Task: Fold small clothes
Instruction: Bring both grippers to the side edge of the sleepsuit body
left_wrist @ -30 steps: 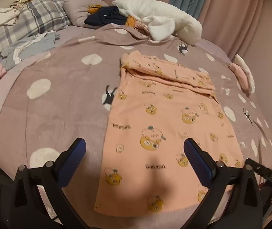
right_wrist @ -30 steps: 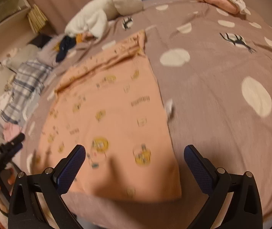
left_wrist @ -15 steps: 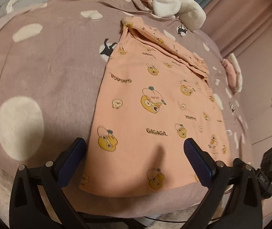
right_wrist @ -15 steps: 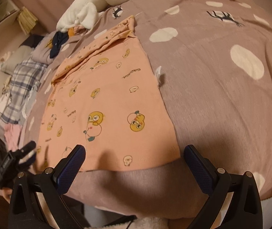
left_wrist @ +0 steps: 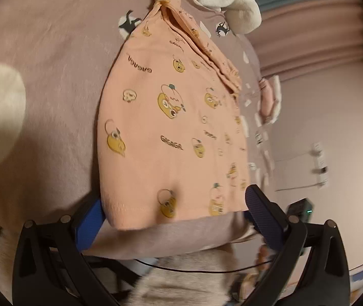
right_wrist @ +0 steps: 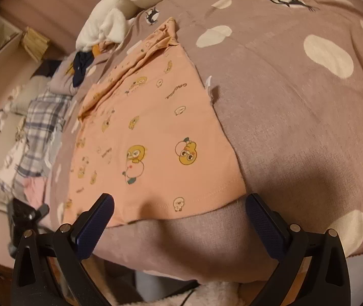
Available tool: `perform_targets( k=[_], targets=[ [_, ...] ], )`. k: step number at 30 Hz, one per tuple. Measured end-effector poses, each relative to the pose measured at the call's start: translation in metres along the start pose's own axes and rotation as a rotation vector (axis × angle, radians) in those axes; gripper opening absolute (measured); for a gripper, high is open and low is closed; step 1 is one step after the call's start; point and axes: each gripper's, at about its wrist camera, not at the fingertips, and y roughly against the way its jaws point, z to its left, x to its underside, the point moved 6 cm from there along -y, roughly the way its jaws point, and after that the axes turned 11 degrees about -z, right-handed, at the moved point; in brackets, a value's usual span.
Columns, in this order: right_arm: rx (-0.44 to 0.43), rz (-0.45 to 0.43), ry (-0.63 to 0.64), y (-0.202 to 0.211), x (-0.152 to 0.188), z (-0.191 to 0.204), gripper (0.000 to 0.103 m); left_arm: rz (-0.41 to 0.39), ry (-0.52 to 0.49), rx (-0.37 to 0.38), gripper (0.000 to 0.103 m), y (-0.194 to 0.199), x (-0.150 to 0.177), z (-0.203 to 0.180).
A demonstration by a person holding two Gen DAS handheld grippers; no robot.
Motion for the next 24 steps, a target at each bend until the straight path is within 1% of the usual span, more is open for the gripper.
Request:
perform_targets(
  k=[3,5,6,8,9,12,15,17,20,22,24],
  targets=[
    [-0.009,0.000,-0.038,0.000,-0.001,-0.002,0.102,0.007,0.057,0.030,0.102,0.000,-0.001,0.002],
    [-0.006,0.002,-0.027,-0.001,0.000,0.000,0.102,0.040,0.091,0.070,0.102,0.001,0.001,-0.001],
    [-0.005,0.005,-0.015,-0.001,-0.001,-0.001,0.102,0.077,0.113,0.099,0.102,0.000,0.004,-0.004],
    [0.006,0.010,0.007,-0.002,0.000,0.000,0.102,0.116,0.136,0.127,0.102,-0.003,0.011,-0.008],
    [0.013,0.012,0.013,-0.003,0.000,0.001,0.102,0.112,0.137,0.123,0.102,-0.003,0.014,-0.009],
    [0.027,0.009,0.026,-0.005,-0.001,0.002,0.102,0.060,0.109,0.073,0.102,-0.005,0.009,-0.010],
    [0.032,0.014,0.050,-0.005,0.001,0.004,0.102,0.034,0.100,0.062,0.101,-0.007,0.000,-0.011],
    [0.026,0.016,0.048,-0.004,0.000,0.003,0.102,-0.018,0.069,0.015,0.100,-0.004,-0.008,-0.011],
    [-0.008,0.007,-0.014,-0.002,-0.002,-0.001,0.102,-0.060,0.052,-0.018,0.098,-0.006,-0.014,-0.011],
    [-0.049,0.002,-0.075,0.000,-0.004,-0.004,0.102,-0.070,0.052,-0.038,0.096,-0.009,-0.016,-0.010],
    [-0.090,-0.005,-0.142,0.001,-0.005,-0.008,0.102,-0.076,0.049,-0.072,0.091,-0.012,-0.015,-0.006]
  ],
)
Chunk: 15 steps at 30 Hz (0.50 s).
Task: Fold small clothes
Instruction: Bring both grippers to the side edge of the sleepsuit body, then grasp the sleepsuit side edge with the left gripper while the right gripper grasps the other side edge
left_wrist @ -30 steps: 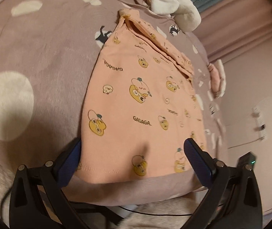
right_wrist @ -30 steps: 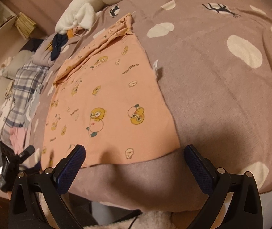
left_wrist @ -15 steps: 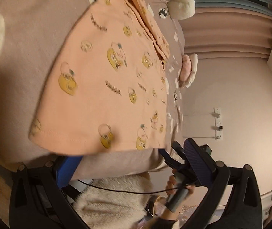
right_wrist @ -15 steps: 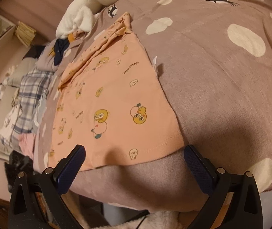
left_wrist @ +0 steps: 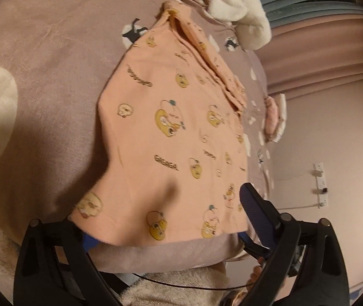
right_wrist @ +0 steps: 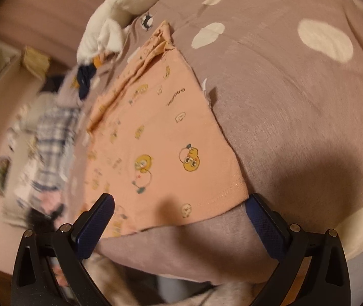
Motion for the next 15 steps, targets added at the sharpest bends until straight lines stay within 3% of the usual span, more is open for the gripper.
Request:
perform_targets(
  k=[2,5,7,13,15],
  targets=[
    [-0.035,-0.010,-0.076,0.001,-0.001,-0.006,0.102,-0.004,-0.042,-0.041,0.088,-0.003,0.001,0.000],
    [-0.045,-0.002,-0.096,0.003,0.001,-0.006,0.102,0.000,-0.134,-0.131,0.075,-0.008,0.006,-0.001],
    [-0.042,0.008,-0.100,0.003,0.002,-0.004,0.102,-0.005,-0.185,-0.172,0.073,-0.010,0.009,-0.002],
    [-0.095,-0.002,-0.111,-0.004,0.003,0.003,0.102,-0.025,-0.208,-0.228,0.058,-0.012,0.004,0.006],
    [-0.114,-0.006,-0.130,-0.006,0.002,0.003,0.102,-0.032,-0.209,-0.240,0.047,-0.010,0.003,0.005]
  ],
)
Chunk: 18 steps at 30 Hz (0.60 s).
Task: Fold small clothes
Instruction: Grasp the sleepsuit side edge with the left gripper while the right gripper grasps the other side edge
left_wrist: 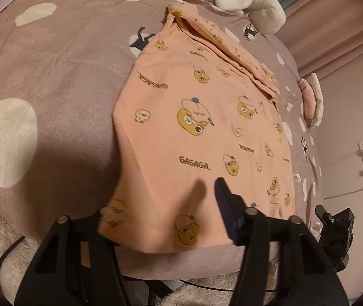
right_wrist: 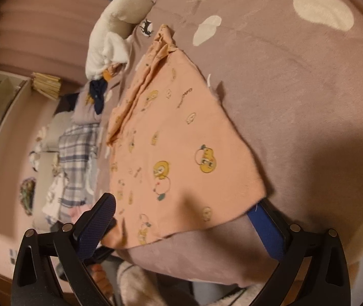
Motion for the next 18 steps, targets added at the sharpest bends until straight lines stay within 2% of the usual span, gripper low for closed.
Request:
perform_targets(
  k=[1,3,5,9,12,16,17,18],
  targets=[
    [-0.001,-0.006,-0.003,-0.0004,-0.0006,0.0005,0.102,-0.003,-0.001,-0.014,0.044,0.0003,-0.0017,0.0026],
    [0.007,-0.010,0.009,-0.0009,-0.0013,0.0018,0.095,-0.006,-0.005,-0.041,0.030,0.0014,-0.0036,0.0052],
    [0.041,-0.008,0.037,-0.0033,-0.0011,0.0031,0.079,-0.015,-0.020,-0.074,0.020,0.0020,-0.0037,0.0070],
    [0.121,-0.010,0.123,-0.0070,0.0005,0.0032,0.060,-0.027,-0.038,-0.122,0.009,0.0014,-0.0034,0.0085],
    [0.180,-0.022,0.174,-0.0083,0.0005,0.0019,0.043,-0.038,-0.016,-0.126,0.008,0.0025,-0.0047,0.0109],
    [0.245,-0.045,0.226,-0.0086,-0.0005,-0.0046,0.011,-0.040,0.002,-0.120,0.006,0.0050,-0.0060,0.0124],
    [0.252,-0.043,0.242,-0.0088,0.0000,-0.0053,0.007,-0.040,0.005,-0.120,0.006,0.0055,-0.0064,0.0126],
    [0.248,-0.038,0.253,-0.0085,0.0007,-0.0051,0.007,-0.041,0.005,-0.119,0.006,0.0059,-0.0063,0.0121]
  ],
)
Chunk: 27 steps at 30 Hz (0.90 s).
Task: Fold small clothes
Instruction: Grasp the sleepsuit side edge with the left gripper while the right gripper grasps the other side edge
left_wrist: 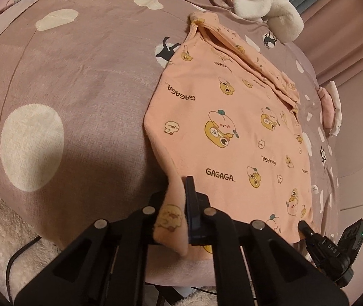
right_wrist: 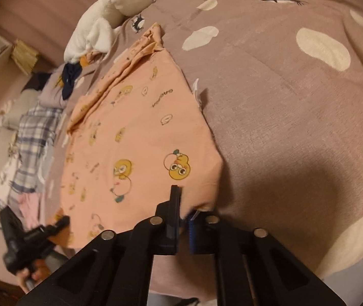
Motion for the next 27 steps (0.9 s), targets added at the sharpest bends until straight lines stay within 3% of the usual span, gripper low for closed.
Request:
perform_targets(
  k=[14,27],
  targets=[
    [-0.036,-0.004,-0.031,0.003,-0.003,0.002,0.007,-0.016,-0.020,0.006,0.006,0.006,-0.006,-0.006],
    [-0.048,-0.051,0.019,0.008,-0.013,0.016,0.007,-0.051,-0.056,0.007,0.006,0.009,-0.016,-0.015]
  ],
)
